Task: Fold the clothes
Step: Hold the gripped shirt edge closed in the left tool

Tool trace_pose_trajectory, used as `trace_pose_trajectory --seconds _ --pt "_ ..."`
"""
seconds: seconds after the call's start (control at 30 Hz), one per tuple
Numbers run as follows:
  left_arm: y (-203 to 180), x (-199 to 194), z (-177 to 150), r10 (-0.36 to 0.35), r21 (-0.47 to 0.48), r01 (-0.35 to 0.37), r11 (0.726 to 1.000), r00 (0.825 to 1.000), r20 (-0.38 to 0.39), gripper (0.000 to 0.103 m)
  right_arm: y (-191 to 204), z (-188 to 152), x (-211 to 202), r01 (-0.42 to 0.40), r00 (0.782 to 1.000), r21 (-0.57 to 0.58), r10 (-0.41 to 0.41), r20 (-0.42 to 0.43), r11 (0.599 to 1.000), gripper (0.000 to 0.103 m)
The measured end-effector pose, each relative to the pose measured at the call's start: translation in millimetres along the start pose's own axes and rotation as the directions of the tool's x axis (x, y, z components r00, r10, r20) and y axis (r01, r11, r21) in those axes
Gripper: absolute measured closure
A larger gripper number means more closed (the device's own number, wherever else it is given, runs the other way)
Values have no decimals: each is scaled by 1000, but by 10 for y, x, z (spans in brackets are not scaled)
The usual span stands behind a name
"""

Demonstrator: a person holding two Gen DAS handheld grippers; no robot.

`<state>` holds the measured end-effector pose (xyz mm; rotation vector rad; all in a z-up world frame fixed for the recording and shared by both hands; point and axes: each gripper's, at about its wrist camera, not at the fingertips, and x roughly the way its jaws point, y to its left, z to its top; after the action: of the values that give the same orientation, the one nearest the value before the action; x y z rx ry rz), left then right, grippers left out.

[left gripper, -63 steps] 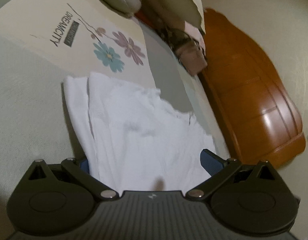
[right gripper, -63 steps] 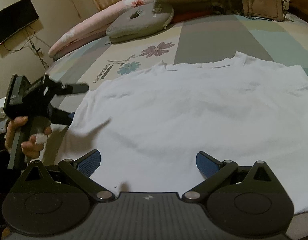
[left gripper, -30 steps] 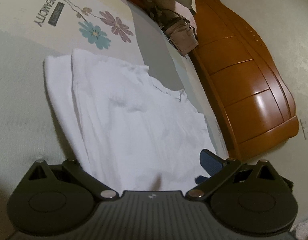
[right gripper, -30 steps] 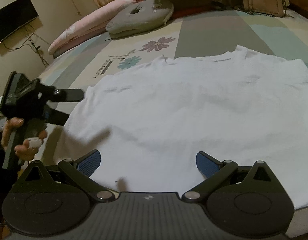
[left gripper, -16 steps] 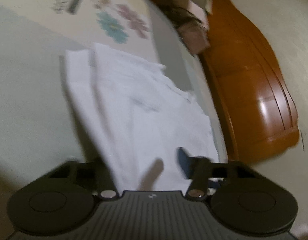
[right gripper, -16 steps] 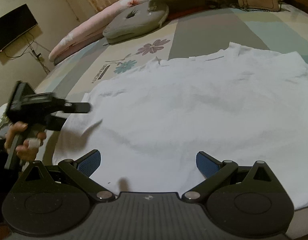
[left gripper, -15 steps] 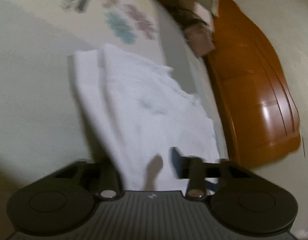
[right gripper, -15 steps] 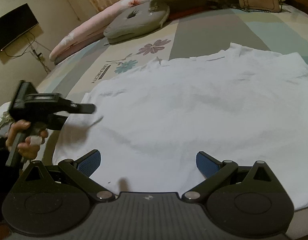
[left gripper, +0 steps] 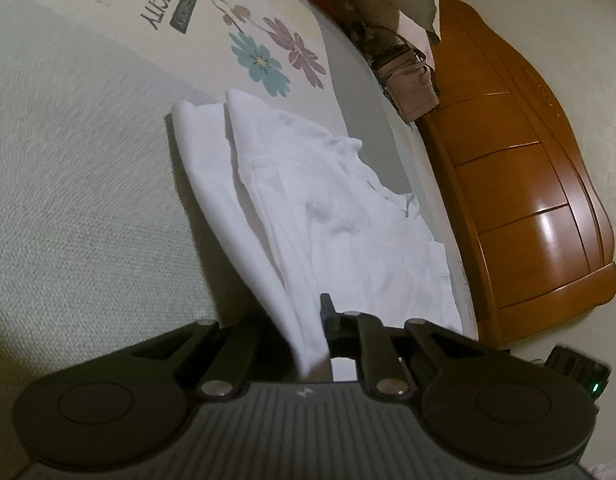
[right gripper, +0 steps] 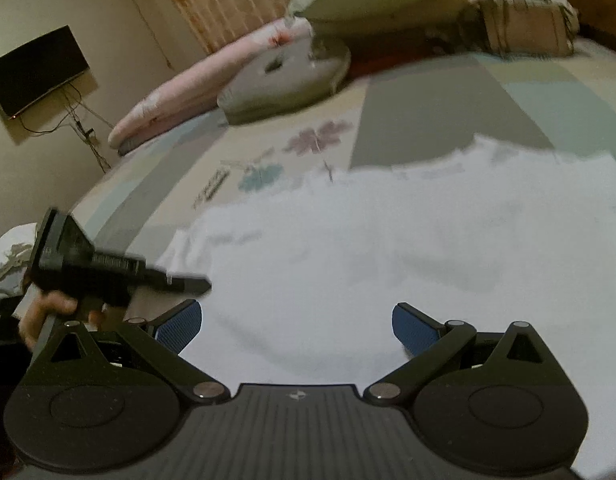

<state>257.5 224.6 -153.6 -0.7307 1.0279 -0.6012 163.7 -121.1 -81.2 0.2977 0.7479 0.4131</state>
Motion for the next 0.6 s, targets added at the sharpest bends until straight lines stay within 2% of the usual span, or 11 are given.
trace_pose_trajectory --seconds 0.07,0.37,0.5,0.6 --pt "-4 0 -14 4 5 -4 1000 1000 5 91 23 106 106 1 1000 -16 0 23 1000 0" --pt "-29 50 -22 19 18 -20 1000 1000 16 91 -175 254 741 110 993 0 -110 50 994 0" --pt "-20 43 -22 14 17 -14 1000 1000 19 91 -238 406 746 103 993 -5 -103 63 995 0" --pt "-30 41 -27 17 24 -18 1000 1000 24 91 -426 530 676 116 989 12 -117 96 993 0"
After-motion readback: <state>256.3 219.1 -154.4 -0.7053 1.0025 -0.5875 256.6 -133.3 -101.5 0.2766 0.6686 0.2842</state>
